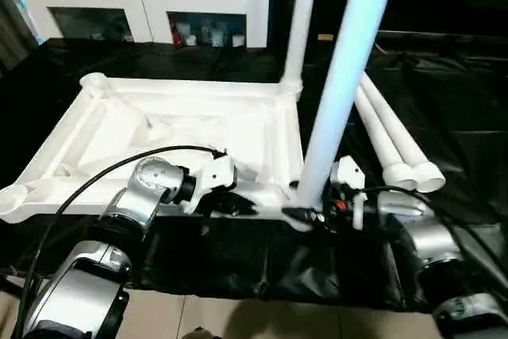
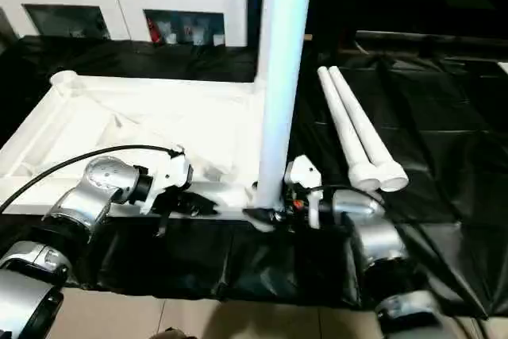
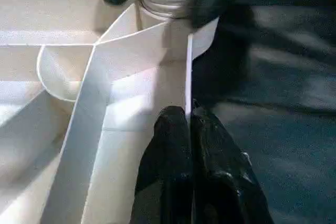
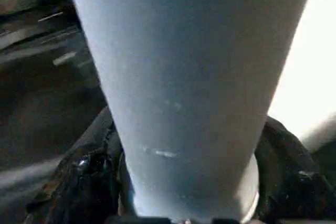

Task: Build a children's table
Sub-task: Rotate leg to tighten

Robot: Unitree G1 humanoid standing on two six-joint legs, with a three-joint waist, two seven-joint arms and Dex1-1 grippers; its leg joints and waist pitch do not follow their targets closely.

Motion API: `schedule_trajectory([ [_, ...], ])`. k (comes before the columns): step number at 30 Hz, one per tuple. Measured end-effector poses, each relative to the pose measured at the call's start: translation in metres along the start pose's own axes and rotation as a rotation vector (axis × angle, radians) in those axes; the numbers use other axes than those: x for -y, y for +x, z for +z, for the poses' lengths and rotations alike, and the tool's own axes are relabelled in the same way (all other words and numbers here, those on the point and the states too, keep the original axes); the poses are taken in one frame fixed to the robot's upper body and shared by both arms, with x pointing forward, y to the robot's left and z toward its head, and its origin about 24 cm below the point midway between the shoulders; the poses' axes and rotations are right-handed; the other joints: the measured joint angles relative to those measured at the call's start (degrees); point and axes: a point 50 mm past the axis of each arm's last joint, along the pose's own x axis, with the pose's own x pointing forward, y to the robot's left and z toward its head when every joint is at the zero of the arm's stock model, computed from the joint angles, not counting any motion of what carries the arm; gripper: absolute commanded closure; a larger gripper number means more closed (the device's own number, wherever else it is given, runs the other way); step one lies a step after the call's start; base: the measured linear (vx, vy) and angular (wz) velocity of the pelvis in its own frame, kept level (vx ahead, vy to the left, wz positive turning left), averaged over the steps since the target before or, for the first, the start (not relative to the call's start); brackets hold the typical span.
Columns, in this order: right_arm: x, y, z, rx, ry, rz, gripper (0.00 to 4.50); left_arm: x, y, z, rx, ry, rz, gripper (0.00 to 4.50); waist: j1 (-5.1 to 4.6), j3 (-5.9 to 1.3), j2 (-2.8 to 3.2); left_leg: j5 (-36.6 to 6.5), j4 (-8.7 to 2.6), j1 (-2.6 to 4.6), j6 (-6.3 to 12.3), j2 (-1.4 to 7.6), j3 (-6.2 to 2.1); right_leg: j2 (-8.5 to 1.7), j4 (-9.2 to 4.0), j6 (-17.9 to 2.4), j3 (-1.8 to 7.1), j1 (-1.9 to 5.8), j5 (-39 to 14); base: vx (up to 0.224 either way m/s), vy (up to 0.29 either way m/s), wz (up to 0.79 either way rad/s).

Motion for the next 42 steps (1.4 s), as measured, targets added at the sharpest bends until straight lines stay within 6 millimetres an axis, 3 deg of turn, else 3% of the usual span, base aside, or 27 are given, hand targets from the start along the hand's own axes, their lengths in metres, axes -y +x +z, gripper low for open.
schedule_trajectory([
  [2, 0.006, 0.006, -0.003, 0.034, 0.044, -0.189, 1.73, -0.002, 0.012, 0.003, 0.012, -0.033, 0.075, 4.50, -0.45, 0.04, -0.06, 0.00, 0.00, 0.22, -0.01, -0.03, 0.00, -0.05, -0.09, 0.01, 0.00, 0.23, 0.00, 0.000, 0.000, 0.00],
  [5, 0.010, 0.012, -0.005, 0.047, 0.064, -0.350, 1.73, -0.004, 0.025, 0.009, 0.011, -0.049, 0.135, 4.50, -0.69, 0.04, -0.03, 0.00, -0.02, 0.53, 0.00, -0.10, 0.00, -0.11, -0.29, 0.04, 0.00, 0.55, -0.02, 0.000, 0.000, 0.00],
  [12, 0.017, 0.028, -0.001, 0.067, 0.089, -0.663, 1.73, -0.004, 0.047, 0.019, 0.021, -0.061, 0.261, 4.50, -0.91, -0.14, 0.42, -0.01, -0.18, 0.51, 0.01, -0.25, 0.00, -0.19, -0.43, 0.04, 0.06, 0.56, -0.01, 0.000, 0.000, 0.00],
  [13, 0.016, 0.028, -0.001, 0.074, 0.086, -0.681, 1.18, -0.004, 0.048, 0.020, 0.023, -0.061, 0.266, 4.50, -0.85, -0.17, 0.49, -0.01, -0.23, 0.51, 0.01, -0.26, 0.00, -0.19, -0.44, 0.04, 0.06, 0.56, -0.01, 0.000, 0.000, 0.00],
  [16, 0.016, 0.029, -0.001, 0.081, 0.072, -0.690, 0.98, -0.004, 0.049, 0.021, 0.029, -0.058, 0.263, 4.50, -0.62, -0.20, 0.67, -0.01, -0.39, 0.49, 0.01, -0.26, 0.00, -0.19, -0.41, 0.03, 0.06, 0.51, 0.01, 0.000, 0.000, 0.00],
  [19, 0.018, 0.026, 0.000, 0.078, 0.049, -0.669, 0.68, -0.004, 0.046, 0.021, 0.035, -0.057, 0.247, 4.50, -0.52, -0.17, 0.75, -0.01, -0.50, 0.49, 0.01, -0.26, 0.00, -0.18, -0.35, -0.08, 0.05, 0.46, 0.07, 0.000, 0.000, 0.00],
  [23, 0.020, 0.021, 0.000, 0.066, 0.013, -0.603, 0.64, -0.004, 0.036, 0.016, 0.038, -0.056, 0.219, 4.50, -0.53, -0.10, 0.87, -0.01, -0.57, 0.43, 0.01, -0.25, 0.00, -0.17, -0.24, -0.07, 0.05, 0.35, 0.01, 0.000, 0.000, 0.00],
  [37, 0.015, -0.001, 0.007, -0.014, -0.131, -0.071, 0.64, 0.002, 0.003, 0.001, 0.037, -0.022, 0.027, 4.50, -0.32, 0.09, 0.67, -0.01, -0.50, 0.26, 0.02, -0.22, 0.01, -0.16, -0.15, -0.03, 0.03, 0.23, -0.04, 0.000, 0.000, 0.00],
  [38, 0.014, -0.003, 0.006, -0.025, -0.136, -0.026, 0.91, 0.003, 0.000, 0.000, 0.032, -0.014, 0.009, 4.50, -0.32, 0.12, 0.63, -0.01, -0.47, 0.21, 0.03, -0.21, 0.01, -0.16, -0.15, -0.03, 0.02, 0.20, -0.05, 0.000, 0.000, 0.00],
  [42, 0.011, -0.005, 0.007, -0.037, -0.146, 0.064, 1.14, 0.004, -0.003, 0.000, 0.030, 0.001, -0.021, 4.50, -0.31, 0.12, 0.63, 0.01, -0.34, -0.11, 0.09, -0.20, 0.01, -0.17, -0.11, -0.08, 0.02, -0.04, -0.02, 0.000, 0.000, 0.00],
])
